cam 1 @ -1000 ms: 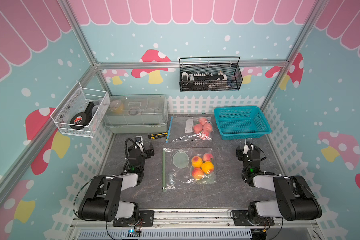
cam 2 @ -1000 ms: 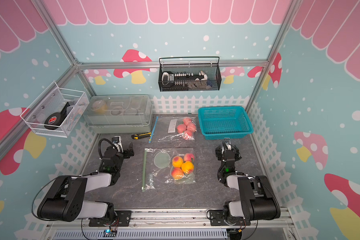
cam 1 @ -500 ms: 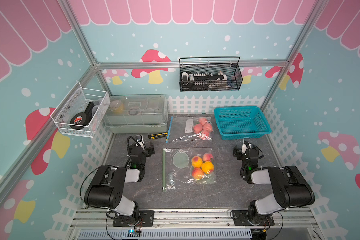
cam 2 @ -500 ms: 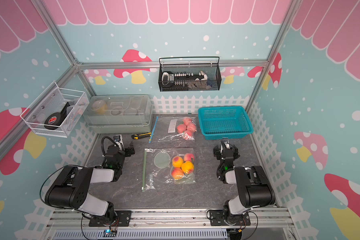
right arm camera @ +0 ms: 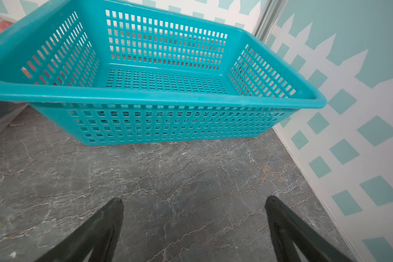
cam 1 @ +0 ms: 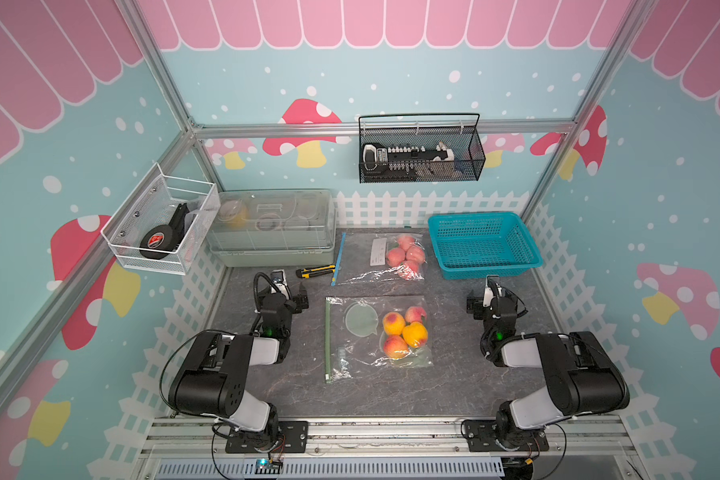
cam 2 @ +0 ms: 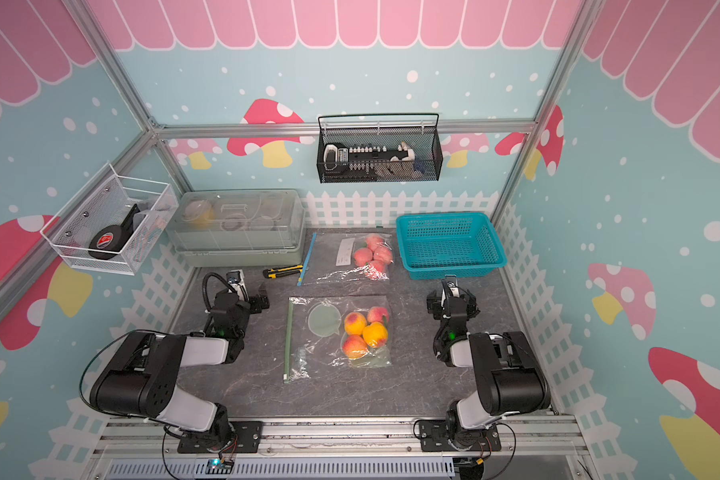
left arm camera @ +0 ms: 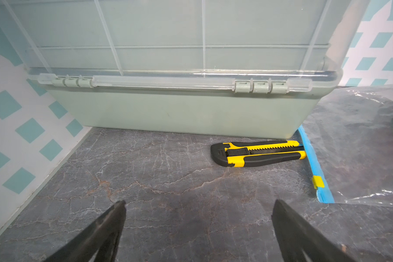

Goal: Place the peach in a zip-top bag and seal the zipper
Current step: Reset both arms

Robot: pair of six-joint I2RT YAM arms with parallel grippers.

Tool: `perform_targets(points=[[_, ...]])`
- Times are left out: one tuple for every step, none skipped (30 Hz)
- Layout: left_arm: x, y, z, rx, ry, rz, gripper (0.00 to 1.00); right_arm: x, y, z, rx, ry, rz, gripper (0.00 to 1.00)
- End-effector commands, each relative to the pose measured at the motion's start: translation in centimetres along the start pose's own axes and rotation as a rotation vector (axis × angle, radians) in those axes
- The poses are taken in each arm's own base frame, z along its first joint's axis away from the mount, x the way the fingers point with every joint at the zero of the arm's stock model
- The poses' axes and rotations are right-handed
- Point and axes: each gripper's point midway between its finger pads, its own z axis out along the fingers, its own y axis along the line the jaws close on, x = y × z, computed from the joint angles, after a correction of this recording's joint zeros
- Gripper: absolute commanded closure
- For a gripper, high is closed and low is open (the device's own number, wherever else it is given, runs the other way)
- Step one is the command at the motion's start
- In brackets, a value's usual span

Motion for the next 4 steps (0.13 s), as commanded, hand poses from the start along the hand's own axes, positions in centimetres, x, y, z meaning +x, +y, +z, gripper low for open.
perform_targets(points=[[-1.07,0.36,0.36,-0.013,-0.028,-0.018,0.01,-0.8,-0.53,0.18,0.021,-0.023,0.021,0.01],[-1.02,0.37,0.37,-0.012,-0.026,-0.017,0.01,-0.76,-0.48,0.17,0.019,-0.022,0.02,0.01],[-1.06,0.36,0.42,-0.008,-0.026,-0.019,0.01,-0.79,-0.5,0.18,0.02,-0.022,0.02,0.01],[-1.03,0.37,0.37,-0.008,-0.025,-0.019,0.01,-0.79,-0.48,0.18,0.019,-0.022,0.02,0.01]])
